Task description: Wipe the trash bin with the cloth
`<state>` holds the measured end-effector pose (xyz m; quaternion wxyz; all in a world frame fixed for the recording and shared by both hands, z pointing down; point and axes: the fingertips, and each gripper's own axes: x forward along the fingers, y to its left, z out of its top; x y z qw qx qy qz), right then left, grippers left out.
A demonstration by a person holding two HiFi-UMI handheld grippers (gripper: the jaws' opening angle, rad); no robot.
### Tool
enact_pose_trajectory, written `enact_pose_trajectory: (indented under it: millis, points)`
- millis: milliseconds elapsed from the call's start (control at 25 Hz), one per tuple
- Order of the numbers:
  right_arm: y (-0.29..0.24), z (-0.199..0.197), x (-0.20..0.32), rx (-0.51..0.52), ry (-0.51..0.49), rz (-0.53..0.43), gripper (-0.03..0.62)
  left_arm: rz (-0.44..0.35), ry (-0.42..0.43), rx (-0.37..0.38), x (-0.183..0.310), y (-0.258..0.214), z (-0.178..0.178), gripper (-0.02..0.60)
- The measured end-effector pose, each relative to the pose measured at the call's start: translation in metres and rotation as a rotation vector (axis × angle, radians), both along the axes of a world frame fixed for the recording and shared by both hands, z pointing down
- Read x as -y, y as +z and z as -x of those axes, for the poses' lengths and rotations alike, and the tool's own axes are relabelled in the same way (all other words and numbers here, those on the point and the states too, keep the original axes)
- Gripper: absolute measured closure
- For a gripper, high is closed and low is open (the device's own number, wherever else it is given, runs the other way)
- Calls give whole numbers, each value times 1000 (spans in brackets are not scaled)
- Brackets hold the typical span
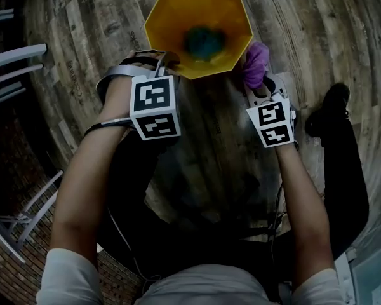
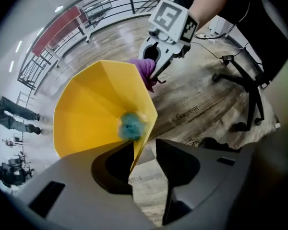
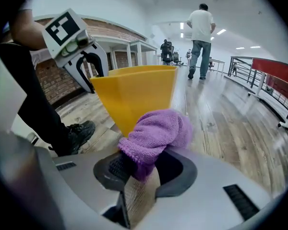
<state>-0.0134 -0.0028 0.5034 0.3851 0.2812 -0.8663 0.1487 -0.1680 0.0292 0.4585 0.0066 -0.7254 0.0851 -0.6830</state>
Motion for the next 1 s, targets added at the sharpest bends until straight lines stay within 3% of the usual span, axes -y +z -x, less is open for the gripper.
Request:
enact_pose_trajectory:
  millis: [40,120,720,1000]
  points:
    - [-6,2,-2,8,-3,-5,487,-11,-5,-2,3,1,0,437]
    - [-16,5,-5,22,-11,-15,487,-32,-11,-8,7,0,-2,509]
    - [-65,-15,28,108,27,-111,487,76,-72,-148,-7,-1,-75,566]
    - [-67,-4,23,130,-54,-119,487,68,-40,-163,-6,-2,-83,571]
